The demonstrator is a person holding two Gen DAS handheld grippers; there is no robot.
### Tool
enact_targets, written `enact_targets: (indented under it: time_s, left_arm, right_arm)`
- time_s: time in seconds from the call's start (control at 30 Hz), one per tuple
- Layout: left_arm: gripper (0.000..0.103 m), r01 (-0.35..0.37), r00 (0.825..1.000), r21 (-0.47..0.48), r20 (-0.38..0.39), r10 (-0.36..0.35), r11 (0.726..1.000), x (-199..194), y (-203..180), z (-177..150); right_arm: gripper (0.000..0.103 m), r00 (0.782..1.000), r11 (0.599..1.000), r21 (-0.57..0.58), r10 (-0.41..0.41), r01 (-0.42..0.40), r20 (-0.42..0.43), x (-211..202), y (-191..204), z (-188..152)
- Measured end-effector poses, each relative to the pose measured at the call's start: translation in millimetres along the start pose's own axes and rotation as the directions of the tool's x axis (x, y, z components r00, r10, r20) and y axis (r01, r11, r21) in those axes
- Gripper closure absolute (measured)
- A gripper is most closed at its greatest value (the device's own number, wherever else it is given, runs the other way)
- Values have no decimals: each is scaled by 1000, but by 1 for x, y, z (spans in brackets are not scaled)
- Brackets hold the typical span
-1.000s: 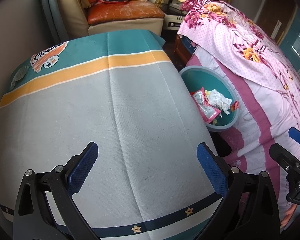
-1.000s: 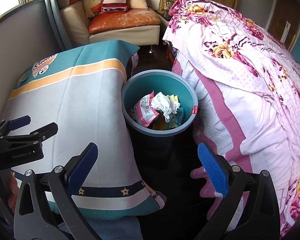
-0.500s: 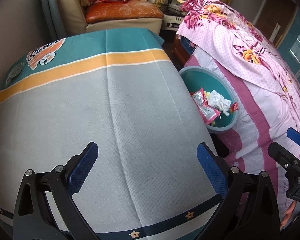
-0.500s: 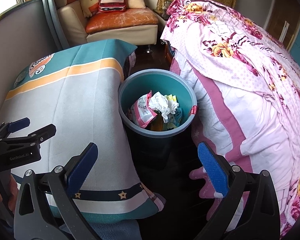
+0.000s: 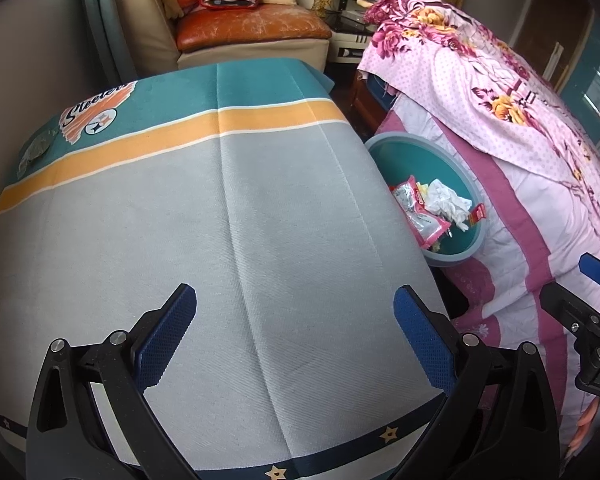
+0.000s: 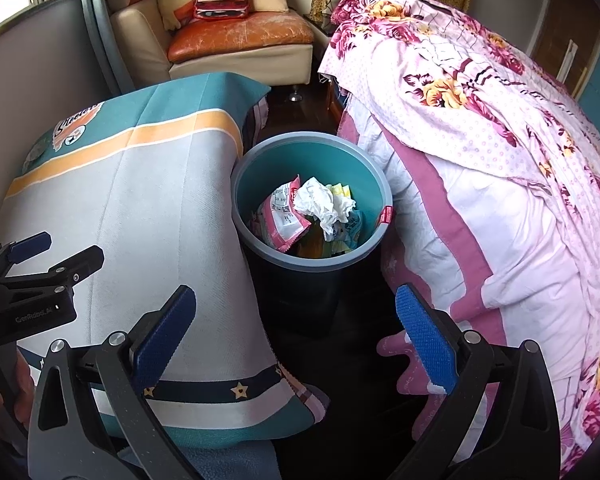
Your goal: Collect trash
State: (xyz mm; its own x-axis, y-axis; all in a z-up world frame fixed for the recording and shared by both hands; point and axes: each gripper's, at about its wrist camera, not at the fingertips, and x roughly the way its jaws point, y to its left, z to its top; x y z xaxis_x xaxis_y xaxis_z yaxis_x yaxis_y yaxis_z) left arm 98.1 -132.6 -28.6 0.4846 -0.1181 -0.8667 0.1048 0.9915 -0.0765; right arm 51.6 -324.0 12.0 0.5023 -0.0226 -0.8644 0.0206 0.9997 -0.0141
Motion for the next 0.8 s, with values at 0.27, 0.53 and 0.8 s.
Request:
enact_targets:
  time_s: [0.27, 0.53, 0.8]
  left_arm:
    - [4, -7, 1000, 0, 5, 7, 1000, 0, 0, -2]
    - [4, -9, 1000, 0, 9, 9, 1000, -1, 1, -2]
    - [4, -8, 1000, -3, 9, 9, 1000, -1, 1, -2]
  right_arm:
    - [7, 1000, 1000, 10, -4, 5, -5, 3, -5, -2]
    - [7, 1000, 1000, 12, -9, 9, -12, 5, -6, -3]
    - [7, 1000, 1000, 4, -11, 11, -18, 8, -2, -3]
